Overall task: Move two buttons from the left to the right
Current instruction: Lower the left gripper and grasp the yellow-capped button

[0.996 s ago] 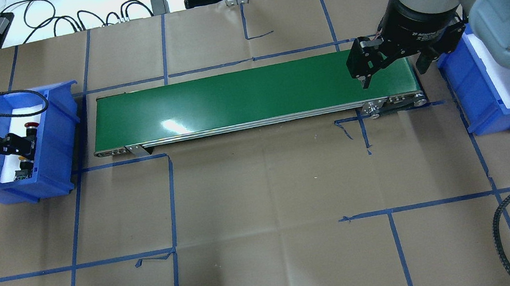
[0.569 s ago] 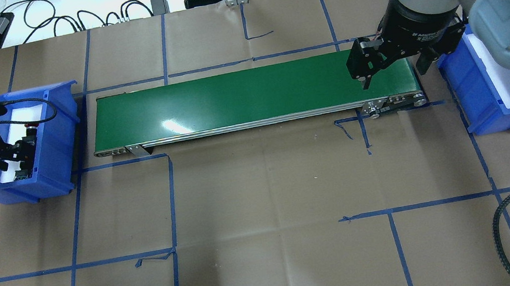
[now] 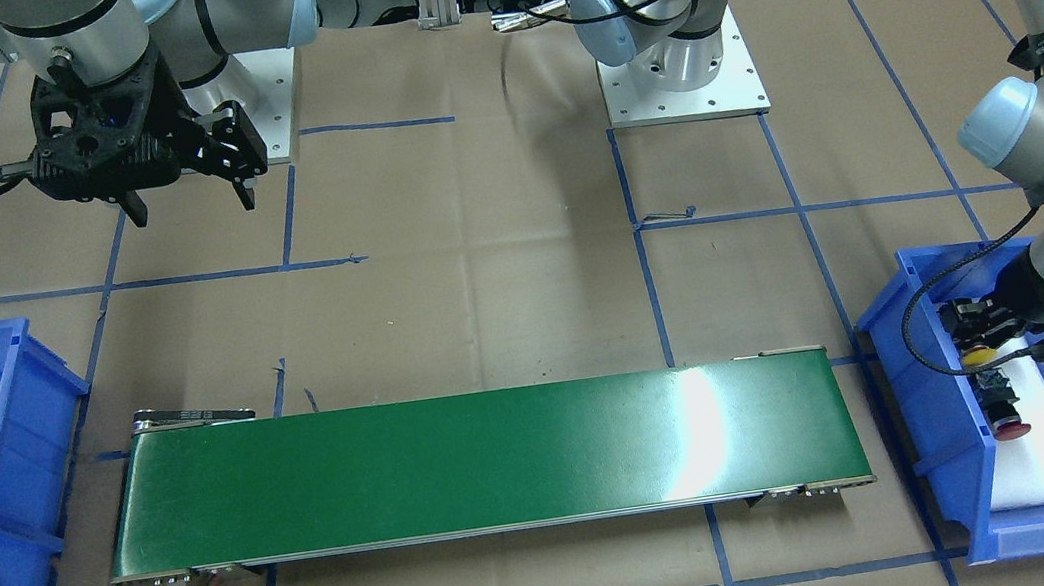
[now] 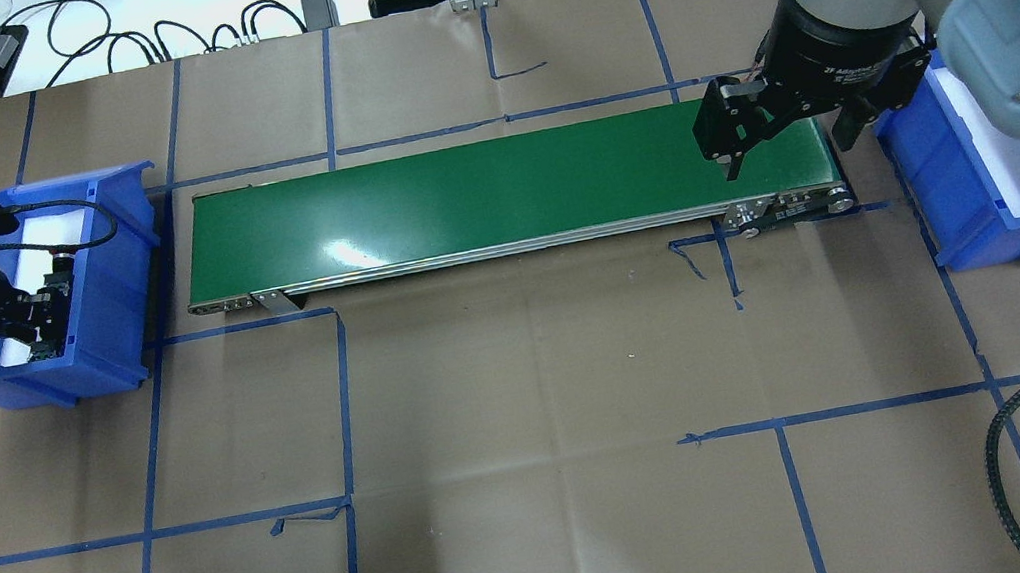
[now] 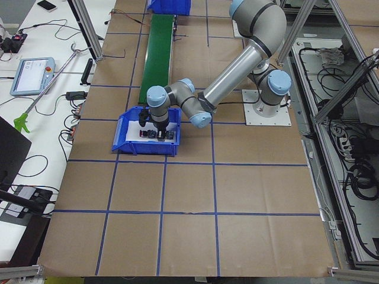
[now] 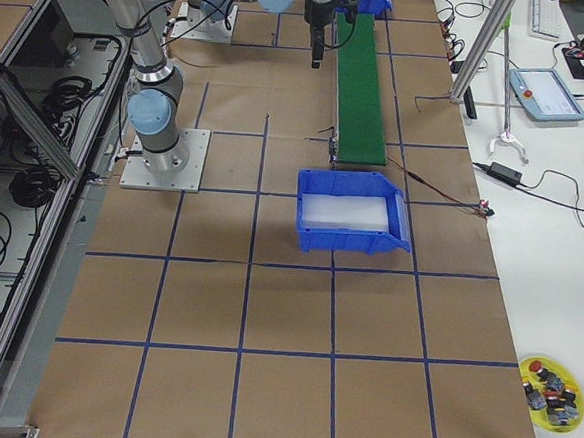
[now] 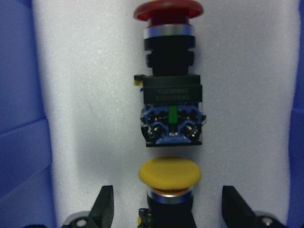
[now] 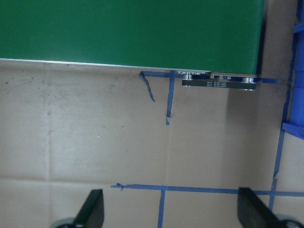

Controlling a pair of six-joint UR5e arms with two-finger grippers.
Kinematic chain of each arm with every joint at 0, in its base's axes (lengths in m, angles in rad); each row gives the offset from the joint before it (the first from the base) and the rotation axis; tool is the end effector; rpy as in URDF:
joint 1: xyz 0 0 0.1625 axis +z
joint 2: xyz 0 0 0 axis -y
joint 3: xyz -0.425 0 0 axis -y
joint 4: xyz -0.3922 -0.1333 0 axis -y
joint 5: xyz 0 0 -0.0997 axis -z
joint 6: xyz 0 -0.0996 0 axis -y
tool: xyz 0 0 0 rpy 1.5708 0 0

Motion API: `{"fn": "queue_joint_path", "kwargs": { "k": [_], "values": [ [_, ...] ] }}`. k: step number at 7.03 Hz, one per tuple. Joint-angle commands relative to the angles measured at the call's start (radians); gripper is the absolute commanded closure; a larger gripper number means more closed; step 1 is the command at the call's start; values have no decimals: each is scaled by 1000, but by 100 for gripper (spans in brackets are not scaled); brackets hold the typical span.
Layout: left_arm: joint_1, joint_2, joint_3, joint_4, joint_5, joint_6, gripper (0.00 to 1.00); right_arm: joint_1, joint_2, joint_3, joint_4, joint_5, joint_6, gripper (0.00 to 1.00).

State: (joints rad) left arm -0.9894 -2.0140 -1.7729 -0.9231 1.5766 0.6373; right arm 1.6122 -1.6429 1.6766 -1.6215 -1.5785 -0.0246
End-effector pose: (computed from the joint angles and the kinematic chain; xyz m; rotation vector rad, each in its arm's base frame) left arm 0.2161 -0.5706 0.2112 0.0876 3.1342 0.0021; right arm 0.1516 -0.4569 0.4753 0.1033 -3.1322 0.0268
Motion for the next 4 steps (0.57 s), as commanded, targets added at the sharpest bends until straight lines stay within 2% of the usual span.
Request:
{"fn": "queue_joint_path", "kwargs": {
  "k": [1, 3, 4],
  "values": [
    [0, 18, 22, -23, 0, -2, 86, 0, 0, 0, 0, 0, -2, 0],
    [-2, 73, 77, -139, 0, -5, 86, 0, 0, 0, 0, 0, 0, 0],
    [-2, 115, 149, -269, 2, -5, 86, 0, 0, 0, 0, 0, 0, 0]
  ]
}}
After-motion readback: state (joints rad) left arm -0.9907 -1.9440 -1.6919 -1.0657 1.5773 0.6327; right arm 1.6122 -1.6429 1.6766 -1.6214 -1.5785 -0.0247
